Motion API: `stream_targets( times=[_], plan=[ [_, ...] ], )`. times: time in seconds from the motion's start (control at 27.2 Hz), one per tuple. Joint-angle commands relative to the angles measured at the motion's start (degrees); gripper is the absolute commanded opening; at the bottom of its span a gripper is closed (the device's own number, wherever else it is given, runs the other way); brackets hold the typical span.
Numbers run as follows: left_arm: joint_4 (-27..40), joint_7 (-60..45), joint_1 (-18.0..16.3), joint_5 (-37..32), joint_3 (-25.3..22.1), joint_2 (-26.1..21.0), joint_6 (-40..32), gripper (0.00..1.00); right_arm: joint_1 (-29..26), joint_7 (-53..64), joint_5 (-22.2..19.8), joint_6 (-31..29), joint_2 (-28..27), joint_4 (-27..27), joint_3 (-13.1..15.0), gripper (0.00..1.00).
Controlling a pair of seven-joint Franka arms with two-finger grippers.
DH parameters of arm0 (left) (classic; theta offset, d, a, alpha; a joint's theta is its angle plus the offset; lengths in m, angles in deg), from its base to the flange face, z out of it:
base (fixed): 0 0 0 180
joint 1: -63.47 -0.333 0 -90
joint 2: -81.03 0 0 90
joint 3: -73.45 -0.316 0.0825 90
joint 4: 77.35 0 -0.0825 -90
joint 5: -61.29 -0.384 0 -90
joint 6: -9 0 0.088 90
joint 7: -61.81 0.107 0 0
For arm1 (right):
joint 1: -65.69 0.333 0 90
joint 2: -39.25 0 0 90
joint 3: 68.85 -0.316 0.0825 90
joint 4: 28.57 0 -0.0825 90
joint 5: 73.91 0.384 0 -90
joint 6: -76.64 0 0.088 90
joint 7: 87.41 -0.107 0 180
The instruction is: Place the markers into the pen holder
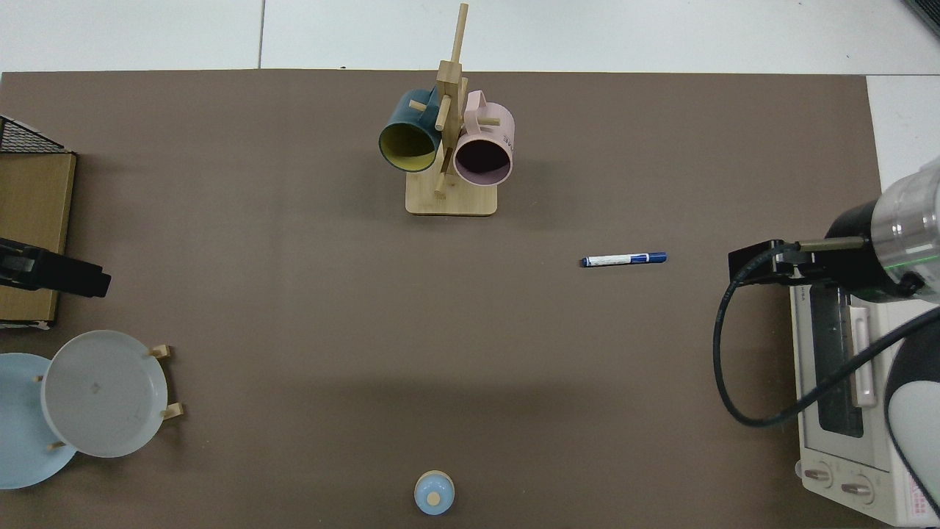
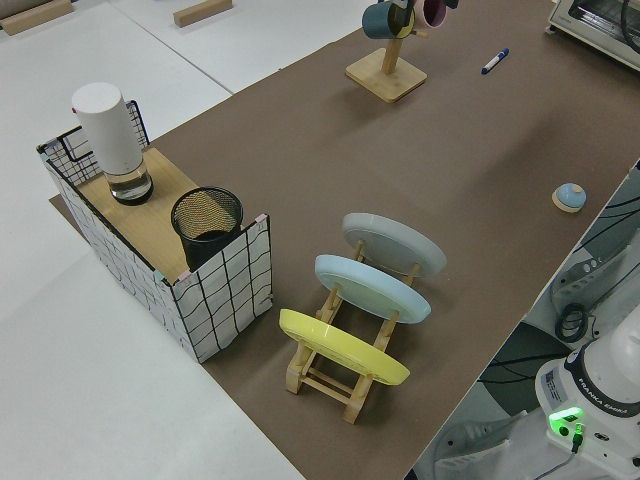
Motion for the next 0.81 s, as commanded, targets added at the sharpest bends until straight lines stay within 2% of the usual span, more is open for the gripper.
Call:
stream_targets(
  times=[0.0, 0.77],
  plan=[
    [0.3, -0.4, -0.6, 0.2, 0.3, 0.5, -0.8, 1.00, -0.2, 1.5, 1.3, 0.8, 0.9, 0.4, 0.1, 1.00],
    [0.4, -0.4, -0.5, 0.2, 0.3, 0.5, -0.9, 1.00, -0.3, -0.1, 1.3, 0.6, 1.1, 1.4, 0.2, 1.00]
  ],
)
